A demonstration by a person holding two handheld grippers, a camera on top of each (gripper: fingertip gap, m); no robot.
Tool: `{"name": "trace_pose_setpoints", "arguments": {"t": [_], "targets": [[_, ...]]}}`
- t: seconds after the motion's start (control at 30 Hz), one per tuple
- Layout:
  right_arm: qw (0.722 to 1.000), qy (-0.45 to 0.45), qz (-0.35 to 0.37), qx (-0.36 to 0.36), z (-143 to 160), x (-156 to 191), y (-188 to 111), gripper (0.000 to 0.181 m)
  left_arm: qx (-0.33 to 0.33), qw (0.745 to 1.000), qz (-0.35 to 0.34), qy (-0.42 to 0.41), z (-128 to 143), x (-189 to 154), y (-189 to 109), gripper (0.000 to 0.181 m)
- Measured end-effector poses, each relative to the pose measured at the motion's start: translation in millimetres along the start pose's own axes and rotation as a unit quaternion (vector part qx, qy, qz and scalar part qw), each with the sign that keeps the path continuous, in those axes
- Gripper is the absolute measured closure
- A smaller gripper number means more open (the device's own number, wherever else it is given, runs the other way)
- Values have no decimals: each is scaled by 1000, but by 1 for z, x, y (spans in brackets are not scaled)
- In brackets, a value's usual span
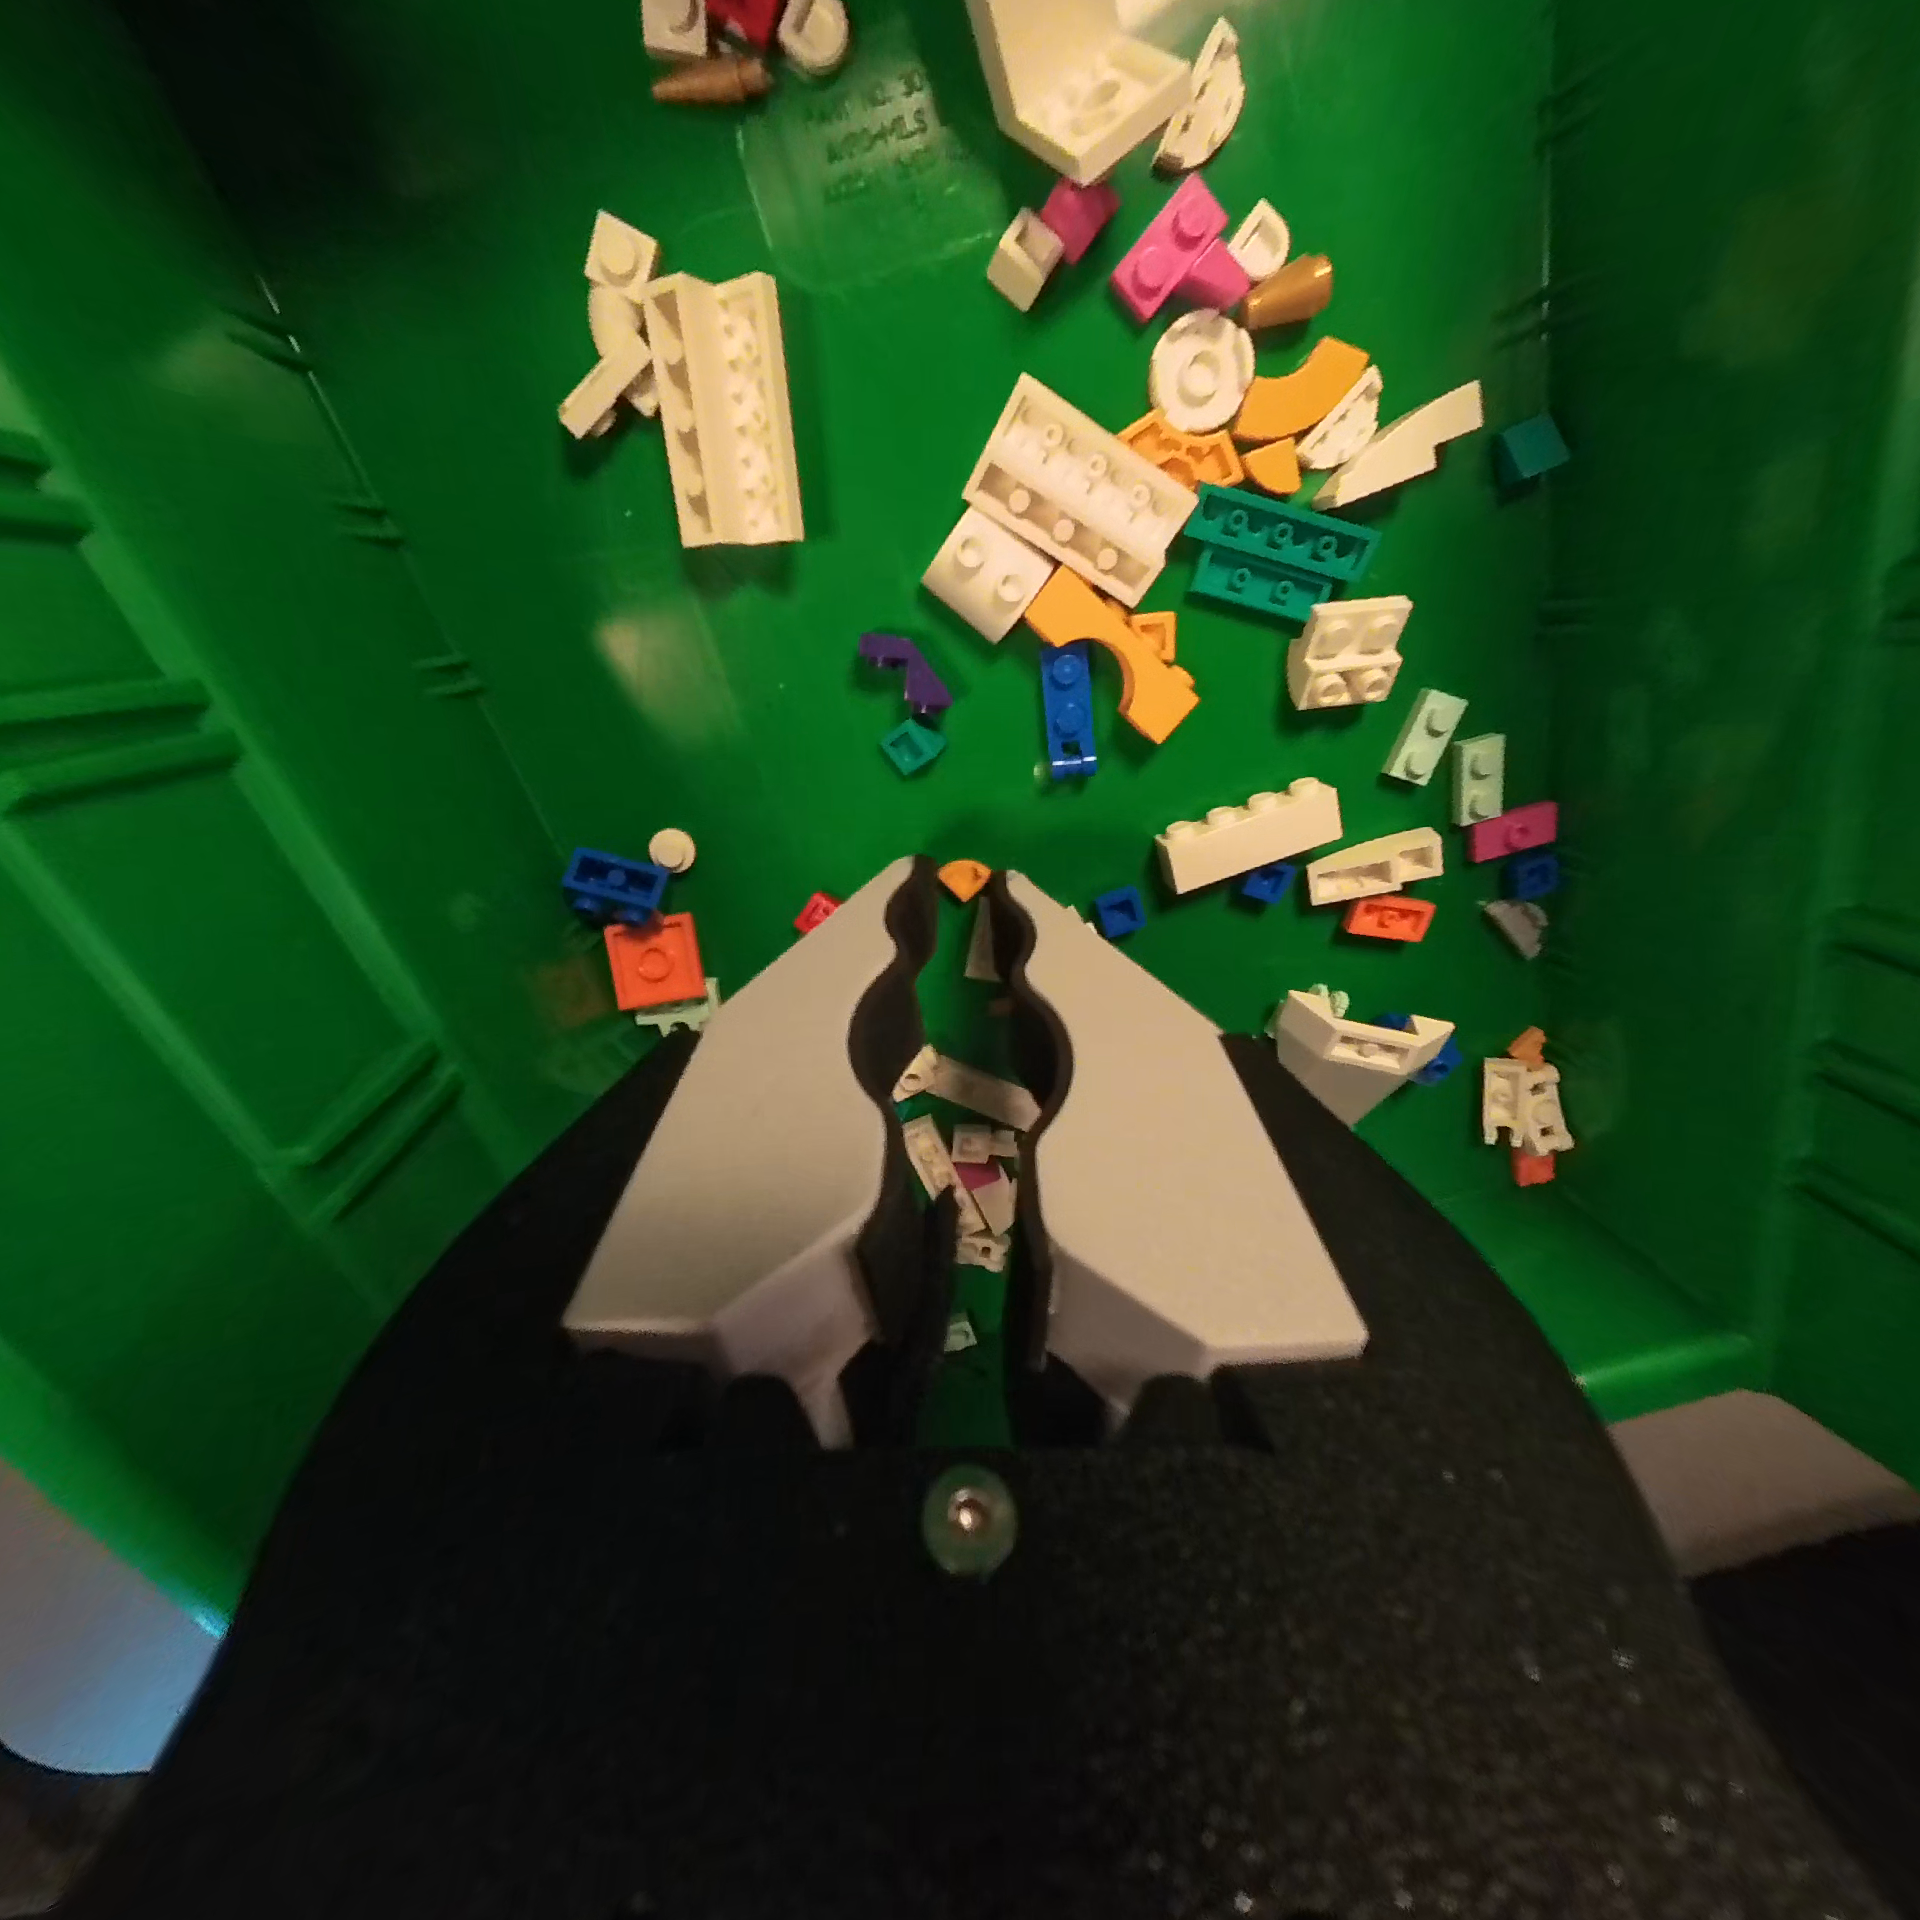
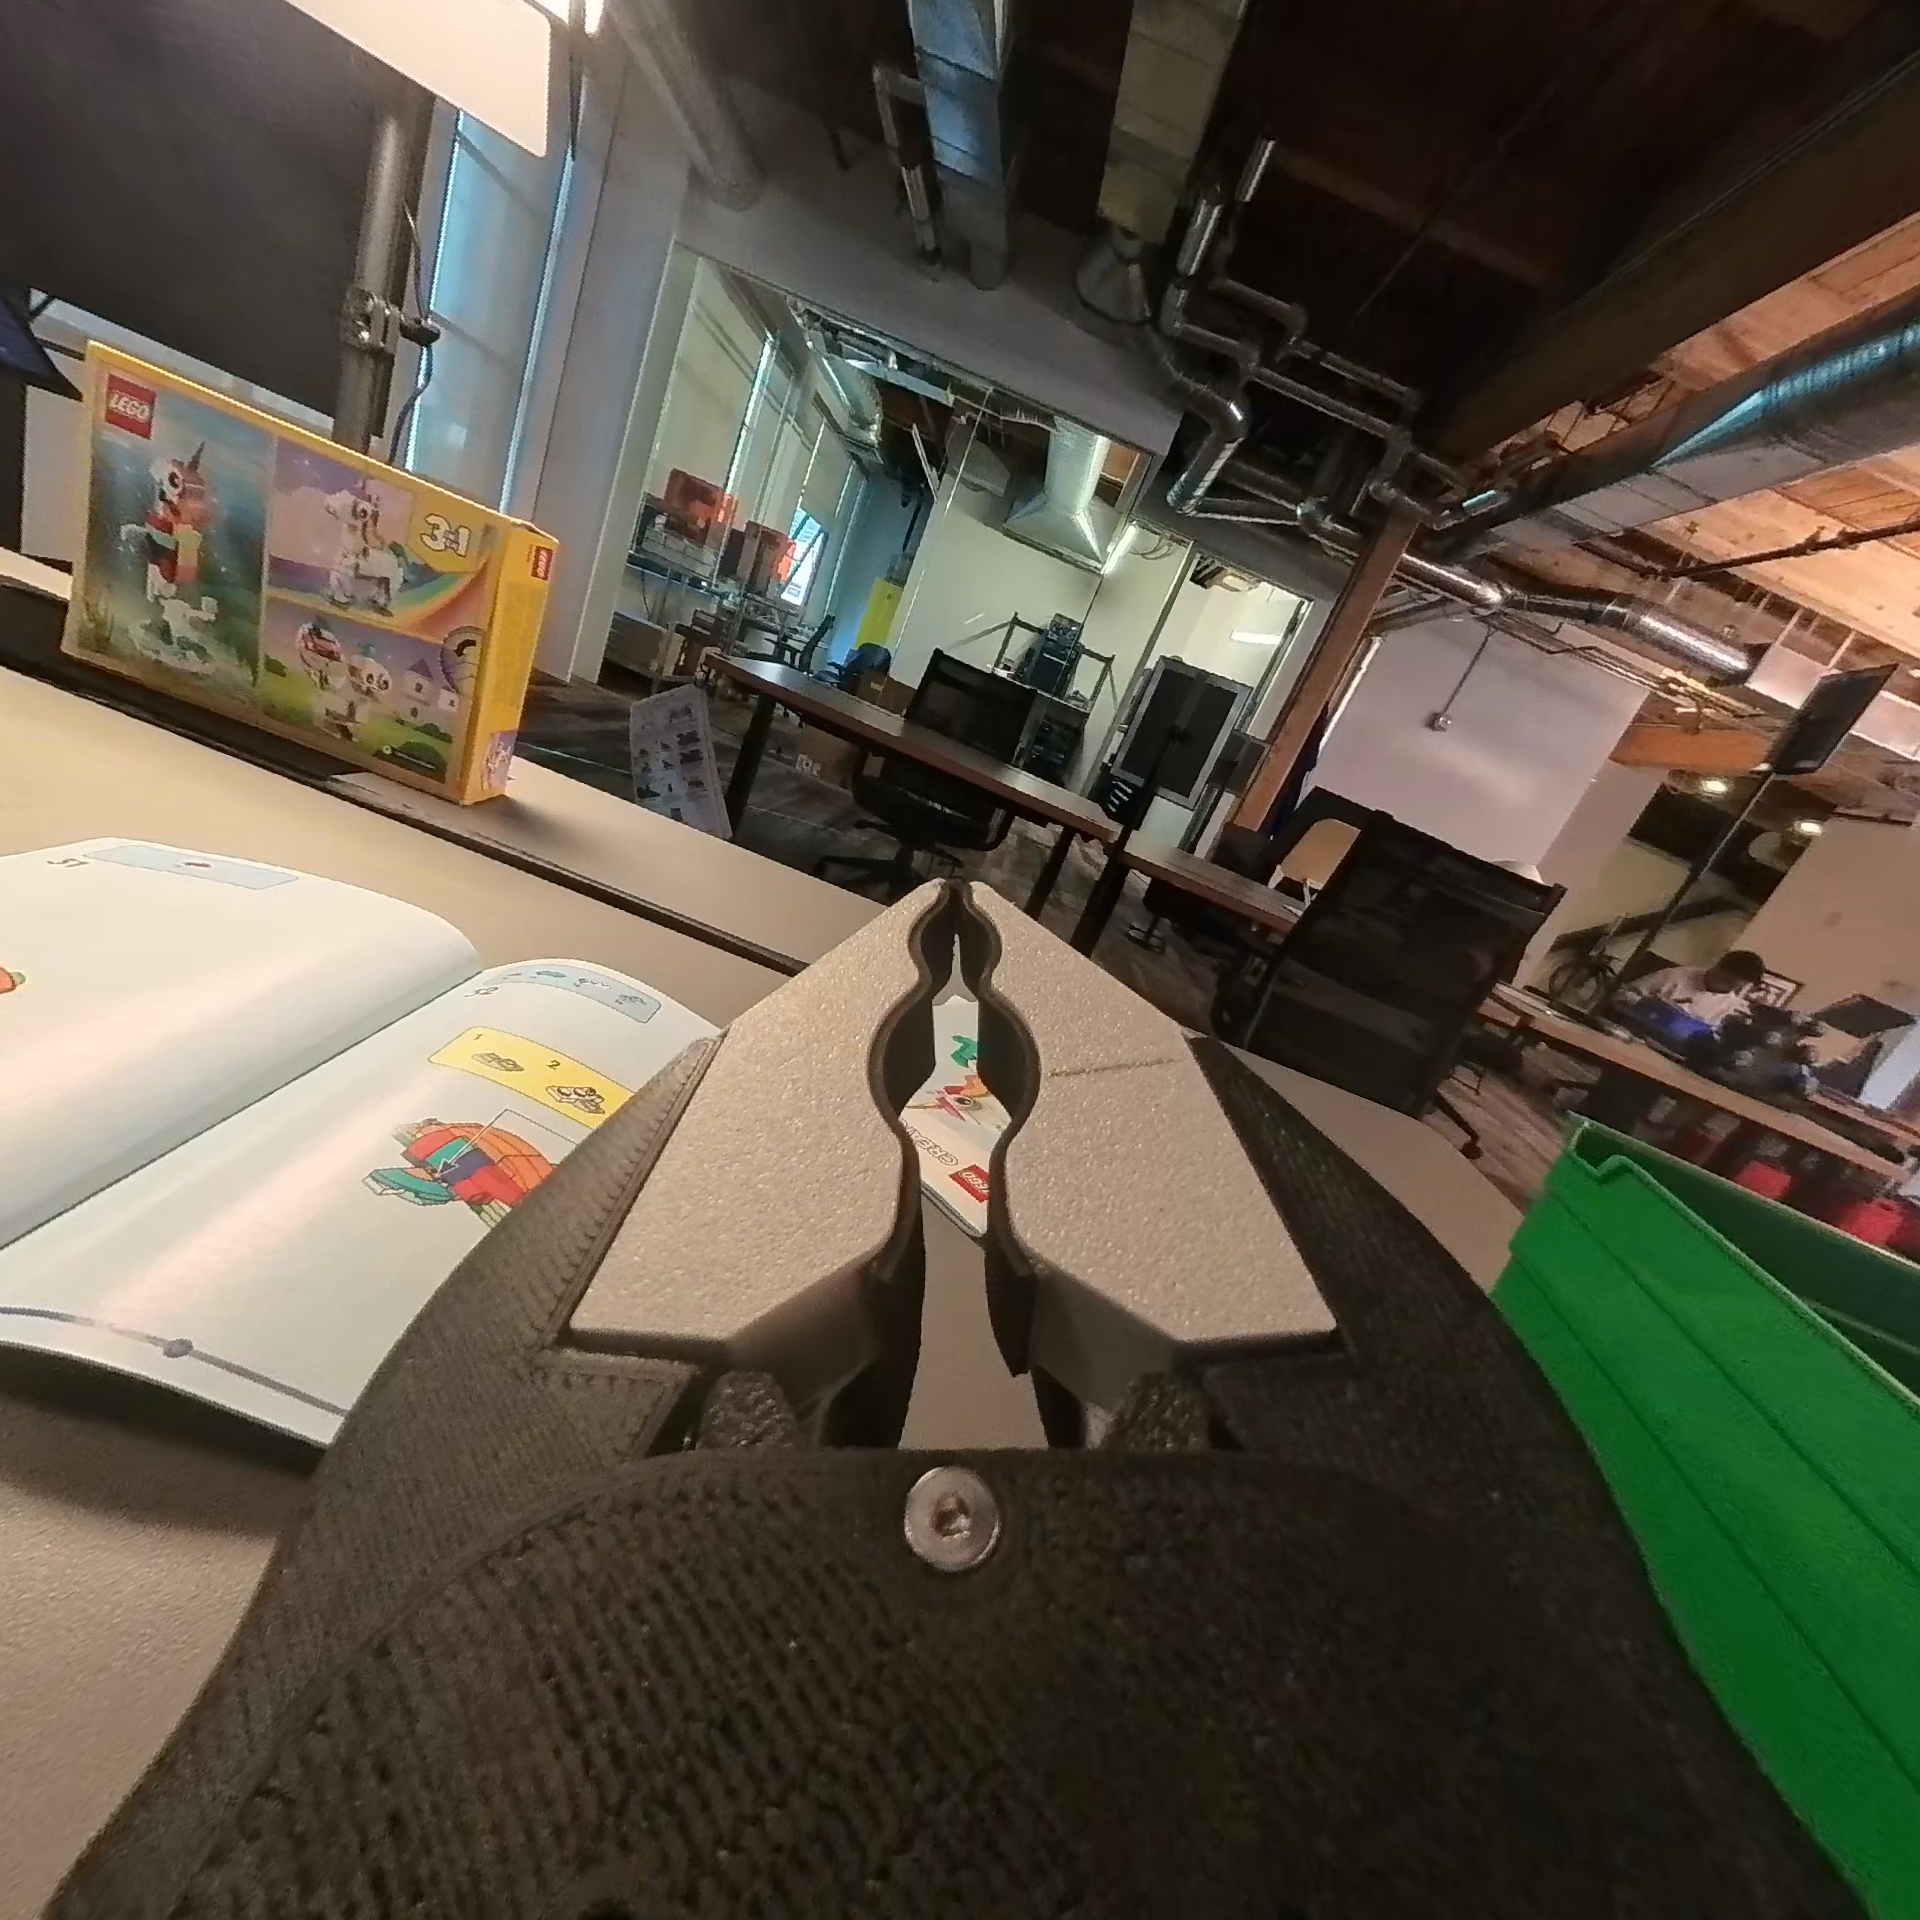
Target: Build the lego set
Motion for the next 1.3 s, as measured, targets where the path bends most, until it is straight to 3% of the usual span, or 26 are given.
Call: {"name": "trace_pose_setpoints", "arguments": {"t": [0.03,0.2,0.3,0.37,0.43,0.5,0.63,0.77,0.83,0.9,1.07,1.3], "targets": [[1000,1,0,0,0,0,0,181,0,1000,2,3,0,0,0,173],[1000,6,1,-2,0,-1,0,181,-11,999,-15,31,3,-1,-5,174],[1000,10,3,-3,-1,-2,-1,181,-99,991,-52,70,4,-18,-40,174],[1000,13,6,-5,-1,-3,-1,181,-197,970,-47,138,2,-47,-75,181],[1000,18,8,-6,-1,-4,-1,181,-287,931,-22,224,1,-91,-107,181],[1000,22,7,-8,-1,-5,-1,181,-326,901,10,287,3,-135,-124,181],[1000,26,3,-10,-1,-5,0,181,-306,875,41,373,-3,-196,-108,181],[999,37,2,-14,-2,-6,-2,181,-244,890,52,382,-9,-219,-73,181],[999,42,-1,-16,-2,-7,-2,181,-213,903,21,373,-7,-216,-66,181],[999,46,-6,-17,-3,-7,-2,181,-222,907,-30,357,-2,-202,-79,181],[998,65,-14,-22,-4,-9,-4,181,-251,930,-108,247,18,-139,-115,181],[998,59,-18,-20,-4,-7,-4,181,-222,953,-136,157,47,-85,-95,181]]}}
Point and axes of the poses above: each gripper's, where its closed fingertips meet, y out along the fingers, z out of its underside, x = y × z across the jaws, the point moved 9 cm from there along -y, back along the fingers, and after that the axes turned 15 degrees about y, right-handed, at the moved point
